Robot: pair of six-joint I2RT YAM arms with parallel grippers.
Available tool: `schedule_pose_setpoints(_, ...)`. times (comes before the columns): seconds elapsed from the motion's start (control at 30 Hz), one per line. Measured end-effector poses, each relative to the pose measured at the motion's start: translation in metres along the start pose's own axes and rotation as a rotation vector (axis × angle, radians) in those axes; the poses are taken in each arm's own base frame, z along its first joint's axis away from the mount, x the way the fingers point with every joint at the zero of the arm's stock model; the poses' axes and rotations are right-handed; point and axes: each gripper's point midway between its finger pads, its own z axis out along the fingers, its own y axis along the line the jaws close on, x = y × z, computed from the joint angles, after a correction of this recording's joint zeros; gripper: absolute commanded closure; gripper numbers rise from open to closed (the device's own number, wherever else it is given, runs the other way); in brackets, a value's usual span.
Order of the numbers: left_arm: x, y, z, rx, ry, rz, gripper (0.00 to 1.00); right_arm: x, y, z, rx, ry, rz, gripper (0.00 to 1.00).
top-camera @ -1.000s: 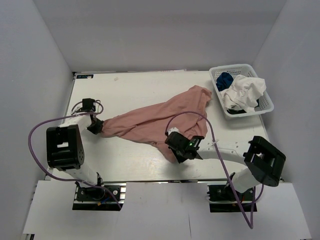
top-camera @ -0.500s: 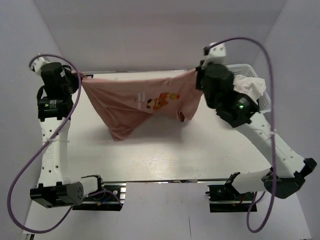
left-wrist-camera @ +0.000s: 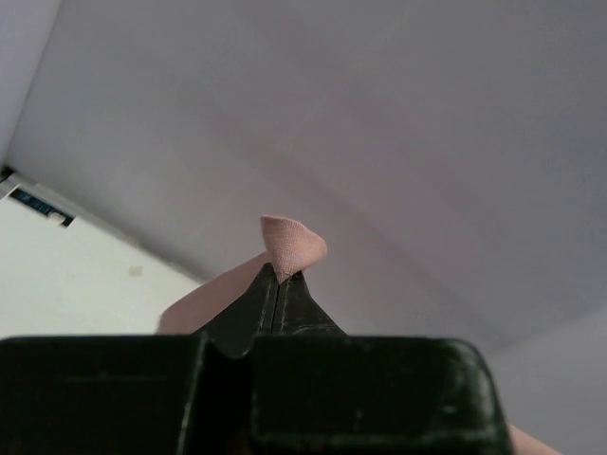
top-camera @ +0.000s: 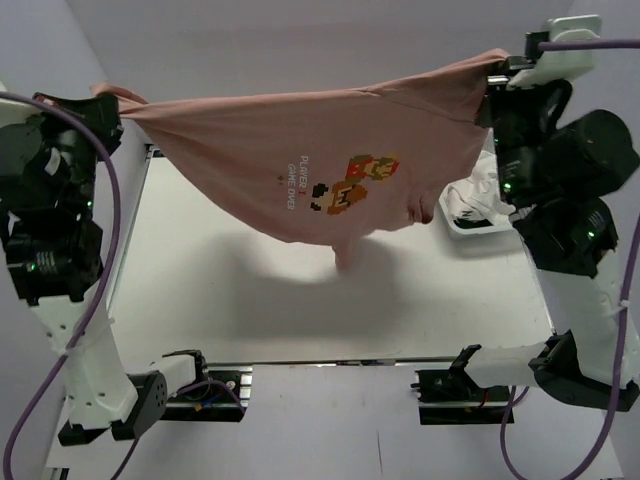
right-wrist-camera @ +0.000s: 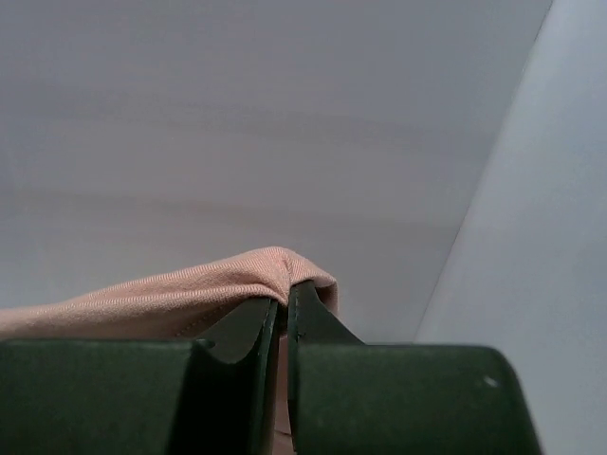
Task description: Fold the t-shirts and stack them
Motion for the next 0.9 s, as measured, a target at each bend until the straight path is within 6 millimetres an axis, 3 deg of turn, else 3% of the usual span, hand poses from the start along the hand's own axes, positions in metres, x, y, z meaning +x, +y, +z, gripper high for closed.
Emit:
schedule_pose_setpoints(0.17,-0.037,-0.035,-0.048,0.128,-0.080,-0.005,1.00,-0.036,-0.020,-0.025,-0.076,-0.117,0.012,1.00)
schedule_pose_setpoints(0.37,-0.075,-0.069,-0.117,0.284,-0.189,-0.011,1.00,-0.100,-0.058,-0.071,-0.163,-0.326,0.106,1.00)
schedule_pose_setpoints(0.53,-0.092,-0.087,-0.165,0.387,-0.248,-0.013,1.00,-0.129,-0.082,-0.104,-0.208,-0.441,0.158,1.00)
schedule_pose_setpoints(0.7,-0.095,-0.090,-0.184,0.417,-0.263,-0.014,1.00,-0.128,-0.078,-0.114,-0.258,-0.464,0.171,1.00)
schedule_pose_setpoints(0.8,-0.091,-0.089,-0.185,0.417,-0.253,-0.017,1.00,-0.115,-0.069,-0.110,-0.268,-0.436,0.158,1.00)
schedule_pose_setpoints(0.9,-0.075,-0.080,-0.174,0.395,-0.206,-0.021,1.00,-0.093,-0.058,-0.098,-0.245,-0.387,0.140,1.00)
